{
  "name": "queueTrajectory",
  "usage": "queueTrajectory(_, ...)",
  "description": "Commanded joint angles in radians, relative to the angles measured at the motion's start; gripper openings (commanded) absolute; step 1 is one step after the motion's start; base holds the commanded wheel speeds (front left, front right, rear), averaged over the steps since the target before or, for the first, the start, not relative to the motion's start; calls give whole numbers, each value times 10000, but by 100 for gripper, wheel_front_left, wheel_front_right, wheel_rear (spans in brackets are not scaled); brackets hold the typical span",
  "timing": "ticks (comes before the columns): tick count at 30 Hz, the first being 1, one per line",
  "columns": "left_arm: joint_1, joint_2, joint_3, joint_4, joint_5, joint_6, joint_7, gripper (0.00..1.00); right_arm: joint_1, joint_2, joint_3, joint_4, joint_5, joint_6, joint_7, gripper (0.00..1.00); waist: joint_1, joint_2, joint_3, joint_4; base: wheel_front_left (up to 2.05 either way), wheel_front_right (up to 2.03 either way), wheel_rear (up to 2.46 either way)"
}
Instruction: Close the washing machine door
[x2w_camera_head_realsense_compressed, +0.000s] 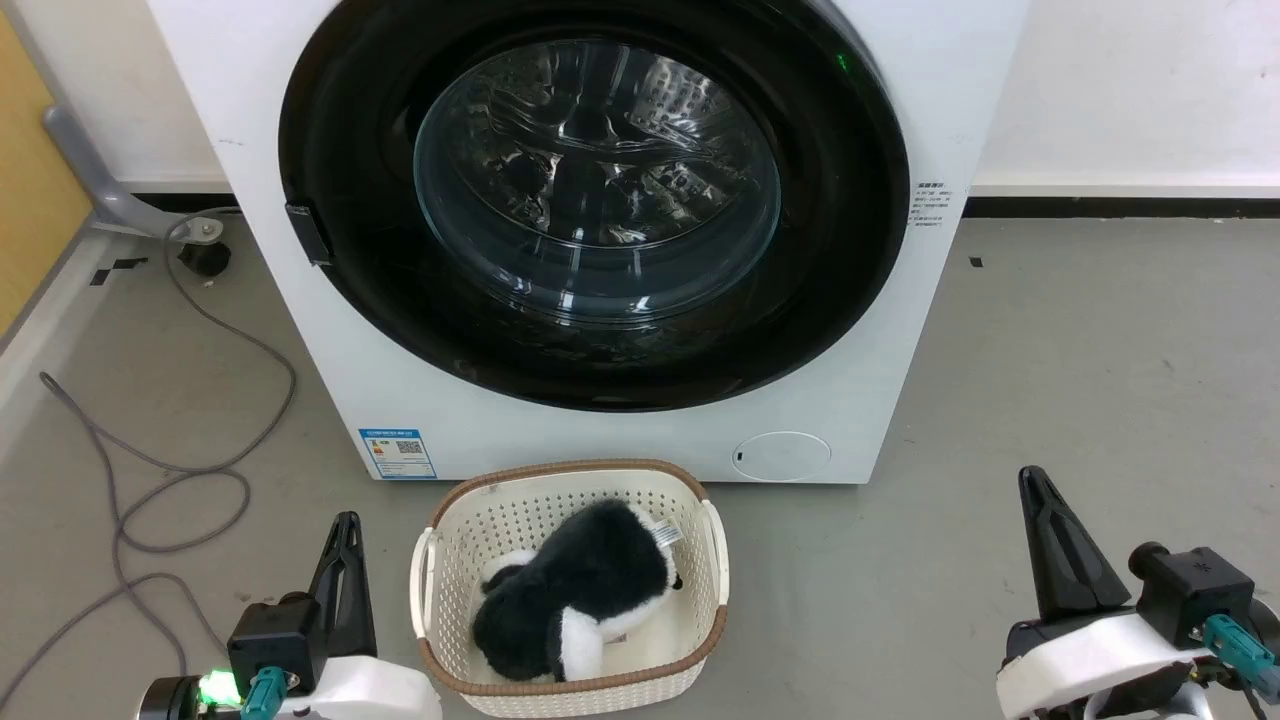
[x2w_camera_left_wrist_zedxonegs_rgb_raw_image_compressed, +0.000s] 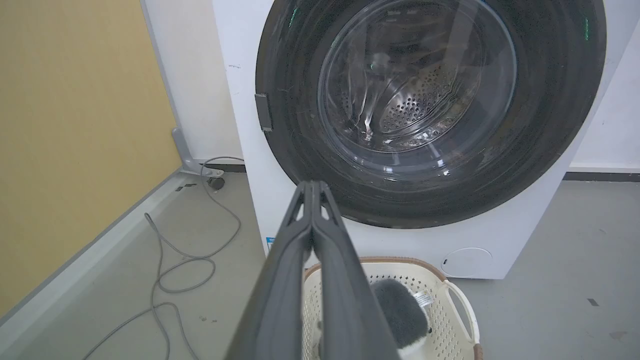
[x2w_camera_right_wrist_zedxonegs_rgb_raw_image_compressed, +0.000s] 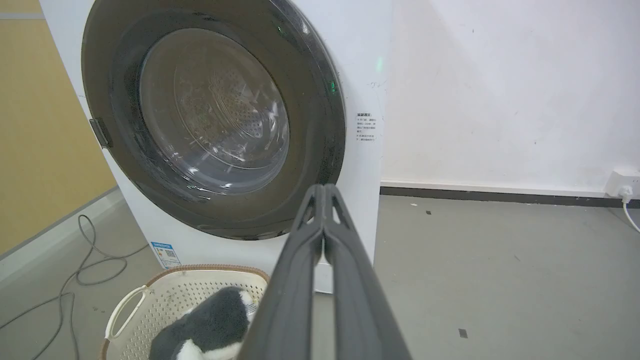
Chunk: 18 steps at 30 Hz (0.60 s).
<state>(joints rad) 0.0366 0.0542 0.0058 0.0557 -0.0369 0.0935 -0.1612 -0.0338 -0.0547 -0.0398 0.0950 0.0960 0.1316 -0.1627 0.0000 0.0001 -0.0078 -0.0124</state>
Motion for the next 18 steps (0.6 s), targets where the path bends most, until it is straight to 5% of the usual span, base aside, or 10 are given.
queueTrajectory(1, -118, 8, -8, -57, 78, -38, 54, 0, 115, 17, 25, -79, -62, -4, 54, 0, 0, -1, 2, 3, 0, 0, 0)
queueTrajectory(18, -176, -3, -20, -175, 146, -249, 420, 0, 168, 24, 113, -284, -273, -5, 424, 0, 0, -1, 20, 31, 0, 0, 0)
